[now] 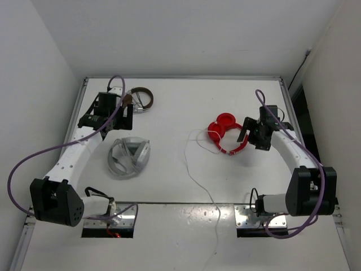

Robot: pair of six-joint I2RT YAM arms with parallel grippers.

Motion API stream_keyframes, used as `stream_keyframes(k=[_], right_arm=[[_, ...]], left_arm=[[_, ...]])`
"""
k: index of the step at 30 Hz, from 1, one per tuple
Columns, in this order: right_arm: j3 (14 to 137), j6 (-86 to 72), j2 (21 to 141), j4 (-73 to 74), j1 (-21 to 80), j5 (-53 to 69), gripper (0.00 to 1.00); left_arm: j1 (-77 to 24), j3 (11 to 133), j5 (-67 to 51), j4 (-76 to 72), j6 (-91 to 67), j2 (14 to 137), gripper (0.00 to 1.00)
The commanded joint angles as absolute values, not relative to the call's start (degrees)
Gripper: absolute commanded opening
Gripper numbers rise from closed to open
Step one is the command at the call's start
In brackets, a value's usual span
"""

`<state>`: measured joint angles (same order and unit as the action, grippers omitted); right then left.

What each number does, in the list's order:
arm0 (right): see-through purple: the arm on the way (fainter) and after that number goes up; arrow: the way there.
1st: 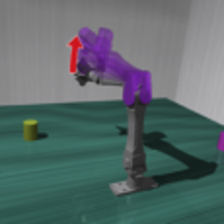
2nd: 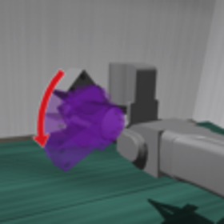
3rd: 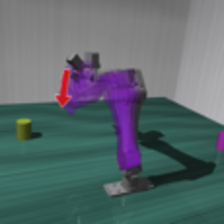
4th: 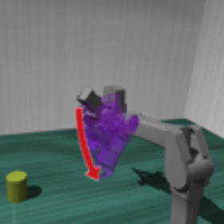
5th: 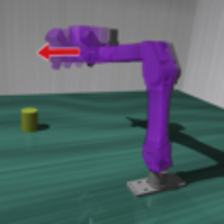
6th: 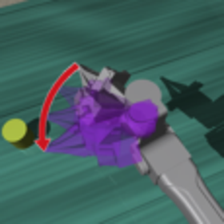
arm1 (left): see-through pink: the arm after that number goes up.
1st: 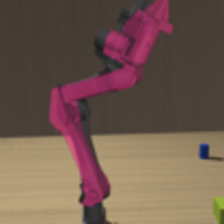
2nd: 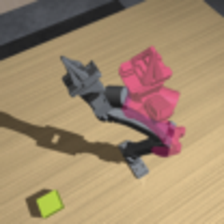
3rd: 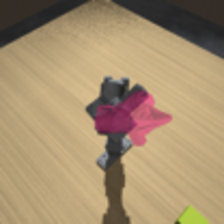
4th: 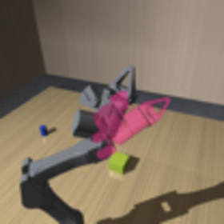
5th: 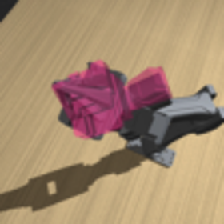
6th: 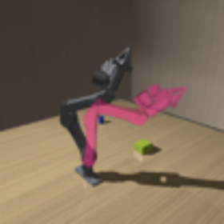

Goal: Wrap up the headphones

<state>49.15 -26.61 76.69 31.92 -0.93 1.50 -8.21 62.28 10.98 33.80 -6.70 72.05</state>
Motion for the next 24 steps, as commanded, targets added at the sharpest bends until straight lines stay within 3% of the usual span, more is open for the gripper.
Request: stream_keyframes(k=[1, 24], right_arm=[[48.4, -36.0, 78.7, 32.7, -1.2, -1.1, 0.86], [60.0, -44.5, 97.6, 36.3, 0.8, -6.7, 0.79]], left_arm=[[-7.6, 62.0, 12.2, 32.3, -6.8, 70.9, 0.99], [-7.1, 64.2, 20.1, 32.3, -9.8, 75.5, 0.99]])
